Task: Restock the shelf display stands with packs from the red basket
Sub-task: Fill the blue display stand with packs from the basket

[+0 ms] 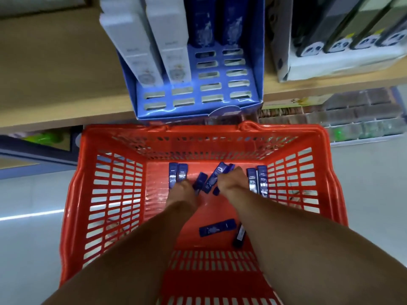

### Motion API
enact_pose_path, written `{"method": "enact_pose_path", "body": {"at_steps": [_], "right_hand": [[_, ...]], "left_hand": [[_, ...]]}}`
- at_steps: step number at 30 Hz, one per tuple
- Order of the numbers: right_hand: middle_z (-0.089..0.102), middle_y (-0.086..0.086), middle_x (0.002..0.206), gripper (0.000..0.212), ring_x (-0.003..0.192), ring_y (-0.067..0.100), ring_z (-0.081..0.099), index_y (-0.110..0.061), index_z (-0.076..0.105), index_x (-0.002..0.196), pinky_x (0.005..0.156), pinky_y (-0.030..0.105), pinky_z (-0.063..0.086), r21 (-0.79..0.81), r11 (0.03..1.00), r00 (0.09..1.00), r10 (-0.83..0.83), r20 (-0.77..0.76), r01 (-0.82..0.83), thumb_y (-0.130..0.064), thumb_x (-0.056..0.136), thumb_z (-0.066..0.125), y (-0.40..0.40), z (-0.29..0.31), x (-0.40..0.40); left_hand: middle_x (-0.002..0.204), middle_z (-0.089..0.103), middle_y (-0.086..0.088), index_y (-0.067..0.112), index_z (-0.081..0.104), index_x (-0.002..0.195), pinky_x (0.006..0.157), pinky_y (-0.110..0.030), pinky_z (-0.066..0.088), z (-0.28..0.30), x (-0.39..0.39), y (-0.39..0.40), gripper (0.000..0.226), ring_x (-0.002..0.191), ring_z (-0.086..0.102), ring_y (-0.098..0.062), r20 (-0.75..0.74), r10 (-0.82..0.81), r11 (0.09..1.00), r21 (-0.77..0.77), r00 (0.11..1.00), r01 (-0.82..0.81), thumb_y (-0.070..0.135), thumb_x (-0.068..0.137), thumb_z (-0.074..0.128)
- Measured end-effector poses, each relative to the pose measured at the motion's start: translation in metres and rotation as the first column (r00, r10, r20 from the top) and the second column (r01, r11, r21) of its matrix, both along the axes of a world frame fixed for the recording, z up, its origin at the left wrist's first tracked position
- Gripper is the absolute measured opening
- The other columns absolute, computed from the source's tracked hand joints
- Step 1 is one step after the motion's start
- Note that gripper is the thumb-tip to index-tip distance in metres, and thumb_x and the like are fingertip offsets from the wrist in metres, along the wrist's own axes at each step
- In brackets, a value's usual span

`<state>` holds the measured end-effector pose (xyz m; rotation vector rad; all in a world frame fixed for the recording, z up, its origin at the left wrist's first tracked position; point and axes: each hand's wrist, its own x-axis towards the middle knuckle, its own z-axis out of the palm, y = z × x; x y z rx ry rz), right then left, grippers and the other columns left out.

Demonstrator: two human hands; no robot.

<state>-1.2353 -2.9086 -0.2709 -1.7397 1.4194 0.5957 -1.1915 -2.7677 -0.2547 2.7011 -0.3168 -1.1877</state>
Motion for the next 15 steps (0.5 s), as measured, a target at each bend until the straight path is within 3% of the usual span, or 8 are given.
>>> {"method": "enact_pose_path", "body": {"at_steps": [5,7,9,12,15], "right_hand": [[0.064,0.015,0.121,0.025,0.109,0.033,0.062,-0.008,0.053,0.116,0.076,0.029,0.042,-0.001,0.988,0.987,0.154,0.032,-0.154,-0.018,0.093,0.054,0.004,0.024,-0.017],[0.063,0.016,0.121,0.029,0.112,0.035,0.061,-0.008,0.048,0.122,0.077,0.030,0.042,-0.019,0.965,0.963,0.263,0.065,-0.262,-0.013,0.094,0.053,0.002,0.048,-0.025],[0.064,0.017,0.114,0.052,0.104,0.036,0.062,-0.010,0.035,0.142,0.072,0.031,0.042,-0.018,0.914,0.906,0.404,0.128,-0.405,-0.010,0.093,0.053,0.000,0.072,-0.029],[0.065,0.014,0.102,0.078,0.093,0.032,0.063,-0.026,0.020,0.154,0.071,0.033,0.046,-0.058,0.791,0.771,0.607,0.192,-0.609,-0.004,0.088,0.055,-0.005,0.118,-0.031],[0.068,0.010,0.115,0.059,0.107,0.030,0.064,-0.024,0.047,0.140,0.081,0.029,0.047,-0.172,0.550,0.527,0.834,0.162,-0.817,-0.005,0.086,0.058,-0.020,0.178,-0.027]], "left_hand": [[0.123,0.066,-0.017,0.009,0.060,0.125,0.090,-0.034,0.048,0.016,-0.028,0.027,0.029,0.115,0.064,-0.033,-0.009,-0.071,0.994,0.084,0.997,0.072,0.022,0.101,0.049],[0.117,0.068,-0.018,0.010,0.062,0.118,0.082,-0.033,0.048,0.026,-0.035,0.037,0.028,0.109,0.066,-0.034,-0.016,-0.076,0.996,0.049,0.997,0.076,0.027,0.100,0.049],[0.112,0.070,-0.018,0.010,0.060,0.112,0.072,-0.031,0.042,0.048,-0.033,0.039,0.024,0.102,0.066,-0.035,0.001,-0.129,0.991,-0.023,0.992,0.129,0.029,0.100,0.049],[0.111,0.068,-0.020,0.011,0.056,0.114,0.072,-0.034,0.042,0.096,-0.023,0.034,0.025,0.103,0.065,-0.039,0.085,-0.230,0.969,-0.067,0.969,0.236,0.030,0.101,0.047],[0.112,0.068,-0.016,0.018,0.056,0.114,0.080,-0.039,0.049,0.150,-0.007,0.032,0.023,0.104,0.064,-0.038,0.183,-0.370,0.922,-0.051,0.911,0.385,0.032,0.097,0.050]]}}
